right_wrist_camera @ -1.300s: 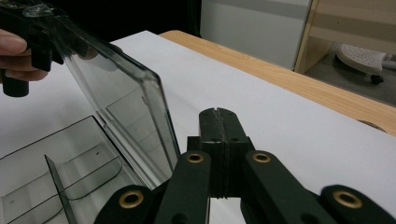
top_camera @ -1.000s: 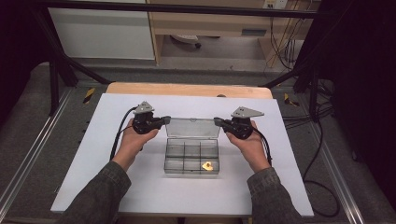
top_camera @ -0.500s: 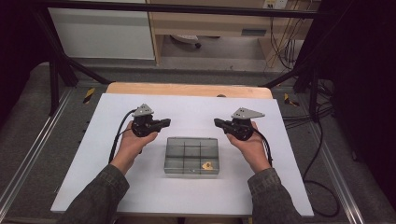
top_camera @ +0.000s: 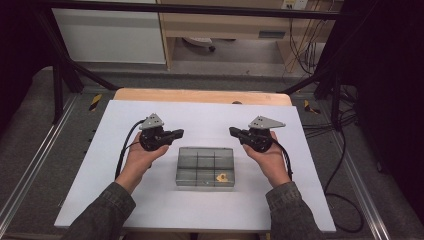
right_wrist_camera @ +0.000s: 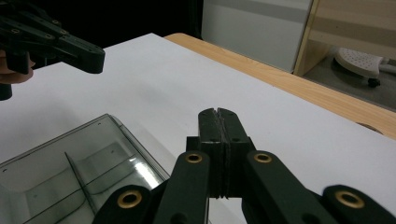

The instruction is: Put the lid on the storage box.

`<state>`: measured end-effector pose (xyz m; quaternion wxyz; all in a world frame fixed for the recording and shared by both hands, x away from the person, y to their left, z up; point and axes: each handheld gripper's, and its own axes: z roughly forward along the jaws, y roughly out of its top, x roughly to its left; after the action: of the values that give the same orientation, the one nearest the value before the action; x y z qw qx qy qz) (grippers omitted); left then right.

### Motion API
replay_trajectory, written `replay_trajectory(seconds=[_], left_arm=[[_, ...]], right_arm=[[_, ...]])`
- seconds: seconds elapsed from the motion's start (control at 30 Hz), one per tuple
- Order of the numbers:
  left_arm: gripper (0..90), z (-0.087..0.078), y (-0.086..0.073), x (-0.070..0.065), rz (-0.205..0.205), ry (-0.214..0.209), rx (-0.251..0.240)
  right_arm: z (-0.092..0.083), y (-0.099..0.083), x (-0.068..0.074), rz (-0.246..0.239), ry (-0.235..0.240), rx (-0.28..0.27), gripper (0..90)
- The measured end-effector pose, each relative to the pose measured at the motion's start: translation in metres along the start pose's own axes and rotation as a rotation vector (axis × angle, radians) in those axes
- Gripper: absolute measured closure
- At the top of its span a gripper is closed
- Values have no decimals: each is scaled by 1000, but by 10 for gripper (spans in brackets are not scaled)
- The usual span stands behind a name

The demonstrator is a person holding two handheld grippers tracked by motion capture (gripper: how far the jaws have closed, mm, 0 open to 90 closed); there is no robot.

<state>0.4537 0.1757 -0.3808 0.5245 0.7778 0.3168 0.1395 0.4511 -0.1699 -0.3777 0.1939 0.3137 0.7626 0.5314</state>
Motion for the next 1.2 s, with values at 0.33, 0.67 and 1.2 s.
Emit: replay_trajectory(seconds=[0.33, 0.67, 1.2], left_arm=[[900, -10, 4, -15, 9, -6, -28], [623, -18, 7, -27, 35, 46, -69], [124, -23, 8, -36, -4, 98, -137]], right_arm=[[-10, 6, 7, 3, -2, -27, 823], [-17, 11, 15, 3, -18, -44, 572], [-15, 19, 26, 9, -60, -44, 98]])
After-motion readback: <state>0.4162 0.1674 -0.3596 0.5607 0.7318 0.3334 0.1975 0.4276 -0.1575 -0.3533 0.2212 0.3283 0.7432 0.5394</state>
